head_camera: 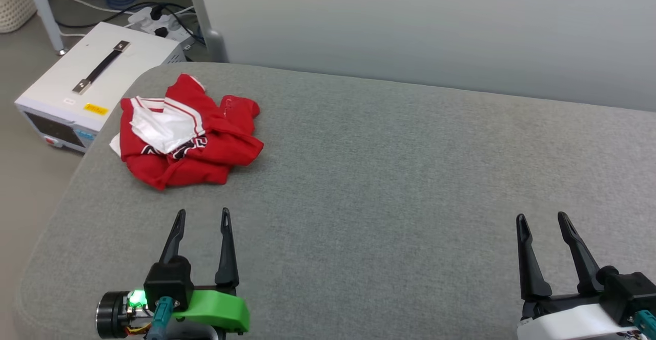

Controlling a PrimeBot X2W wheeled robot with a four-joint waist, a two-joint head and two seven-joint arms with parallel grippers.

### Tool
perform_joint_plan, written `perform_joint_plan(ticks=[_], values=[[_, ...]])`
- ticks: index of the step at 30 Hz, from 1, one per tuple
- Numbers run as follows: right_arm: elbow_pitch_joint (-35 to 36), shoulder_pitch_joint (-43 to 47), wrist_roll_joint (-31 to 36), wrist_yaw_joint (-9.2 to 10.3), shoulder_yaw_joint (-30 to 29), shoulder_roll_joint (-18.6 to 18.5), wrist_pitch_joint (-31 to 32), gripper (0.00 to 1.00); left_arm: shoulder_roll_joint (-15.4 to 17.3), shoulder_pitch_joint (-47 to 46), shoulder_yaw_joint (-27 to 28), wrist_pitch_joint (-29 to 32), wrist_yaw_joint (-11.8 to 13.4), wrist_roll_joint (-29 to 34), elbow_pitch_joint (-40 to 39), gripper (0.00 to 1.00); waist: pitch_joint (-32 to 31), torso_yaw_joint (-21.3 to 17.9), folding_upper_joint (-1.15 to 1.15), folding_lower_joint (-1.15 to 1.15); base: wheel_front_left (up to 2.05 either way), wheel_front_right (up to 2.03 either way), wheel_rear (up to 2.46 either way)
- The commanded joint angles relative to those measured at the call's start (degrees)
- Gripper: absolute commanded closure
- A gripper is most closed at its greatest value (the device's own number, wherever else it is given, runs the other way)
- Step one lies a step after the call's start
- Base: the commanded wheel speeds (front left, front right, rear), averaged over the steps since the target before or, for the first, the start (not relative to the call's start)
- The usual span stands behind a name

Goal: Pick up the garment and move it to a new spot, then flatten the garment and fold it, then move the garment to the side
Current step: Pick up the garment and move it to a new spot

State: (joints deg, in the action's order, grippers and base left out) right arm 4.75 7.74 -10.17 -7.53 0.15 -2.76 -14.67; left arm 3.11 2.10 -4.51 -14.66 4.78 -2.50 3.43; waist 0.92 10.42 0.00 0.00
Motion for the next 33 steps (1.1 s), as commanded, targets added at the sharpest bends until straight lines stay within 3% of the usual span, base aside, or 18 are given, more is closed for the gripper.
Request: perform_joint_plan(ticks=[1,22,33], values=[[0.27,-0.75,0.36,0.04,0.06,-0.11,-0.33,0.0,-0.24,-0.98,0.34,-0.34,0.18,-0.14,0.11,0.0,0.91,3.18,0.0,0.0,0.0,0.0,0.0],[0.45,-1.38,1.36,0.04,1.33,-0.11,-0.33,0.0,-0.24,-1.25,2.53,-0.34,0.59,-1.79,0.41,0.0,1.98,18.68,0.0,0.0,0.0,0.0,0.0],[0.34,-1.51,1.51,0.04,1.9,-0.11,-0.33,0.0,-0.24,-0.49,3.46,-0.34,0.61,-2.32,0.66,0.0,1.84,22.12,0.0,0.0,0.0,0.0,0.0]])
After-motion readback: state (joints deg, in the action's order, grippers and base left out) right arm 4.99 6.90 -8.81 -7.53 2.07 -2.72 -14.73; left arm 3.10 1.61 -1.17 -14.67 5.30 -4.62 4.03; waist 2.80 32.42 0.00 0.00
